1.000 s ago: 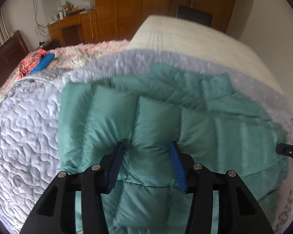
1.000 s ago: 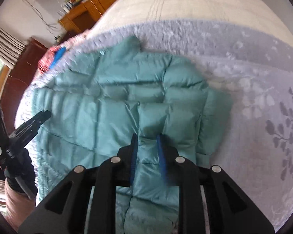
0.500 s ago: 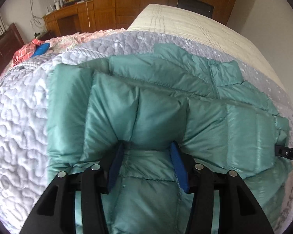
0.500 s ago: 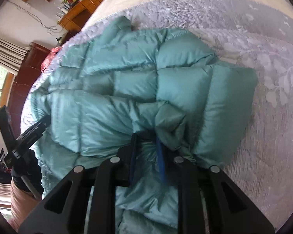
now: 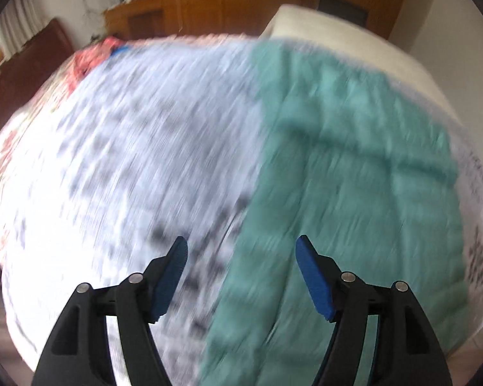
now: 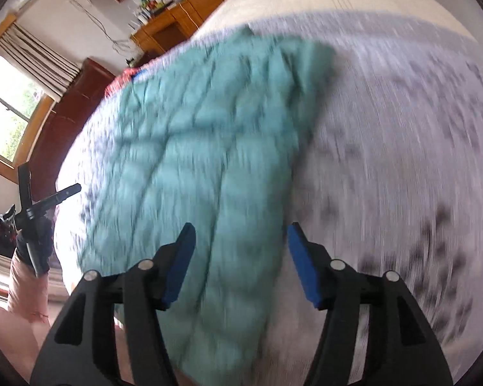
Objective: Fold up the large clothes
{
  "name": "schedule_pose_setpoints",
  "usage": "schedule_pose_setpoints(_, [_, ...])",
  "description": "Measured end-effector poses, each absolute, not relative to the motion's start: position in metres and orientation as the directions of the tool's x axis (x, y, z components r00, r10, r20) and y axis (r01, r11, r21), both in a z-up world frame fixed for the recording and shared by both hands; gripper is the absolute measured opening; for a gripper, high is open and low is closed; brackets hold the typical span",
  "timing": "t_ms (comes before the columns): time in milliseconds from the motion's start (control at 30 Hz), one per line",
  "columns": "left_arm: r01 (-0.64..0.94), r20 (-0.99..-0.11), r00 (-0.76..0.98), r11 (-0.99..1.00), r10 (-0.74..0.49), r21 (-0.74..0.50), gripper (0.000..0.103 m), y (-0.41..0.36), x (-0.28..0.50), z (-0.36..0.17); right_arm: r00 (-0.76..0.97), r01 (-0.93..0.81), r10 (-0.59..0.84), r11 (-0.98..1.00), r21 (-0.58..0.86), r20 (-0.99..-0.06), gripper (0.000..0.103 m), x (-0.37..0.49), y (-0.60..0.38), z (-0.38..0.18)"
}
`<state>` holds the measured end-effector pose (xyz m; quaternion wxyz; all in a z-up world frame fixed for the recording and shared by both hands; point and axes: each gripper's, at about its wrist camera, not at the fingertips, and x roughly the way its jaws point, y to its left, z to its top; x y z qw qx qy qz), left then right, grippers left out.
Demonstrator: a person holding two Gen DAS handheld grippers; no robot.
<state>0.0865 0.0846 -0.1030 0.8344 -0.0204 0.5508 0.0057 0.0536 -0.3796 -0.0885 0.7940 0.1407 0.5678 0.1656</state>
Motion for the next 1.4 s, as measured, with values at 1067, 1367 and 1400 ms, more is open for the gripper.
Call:
schedule_pose_setpoints(1067, [-0.103,-0.888,0.246,0.900,-0.389,-0.423,0.071,0.121,-0.002,-0.167,0.199,0.093,0.503,0.845,0.527,-0.841,0.079,-0.063,-0.353,-0.153])
schedule_pose_setpoints(1367, [-0.171,-0.845,0.229,0.834,-0.484,-0.524,0.040,0.137,-0.004,-0.177,0.211,0.121,0.538,0.814,0.568,-0.816,0.056,-0.060,-0.350,-0.163])
schedule_pose_setpoints(1400, [-0.178,-0.830,0.230,0.816,-0.509,-0.550,0.036,0.140,-0.004,-0.178,0.211,0.124,0.550,0.805,0.580,-0.808,0.048,-0.059,-0.349,-0.164])
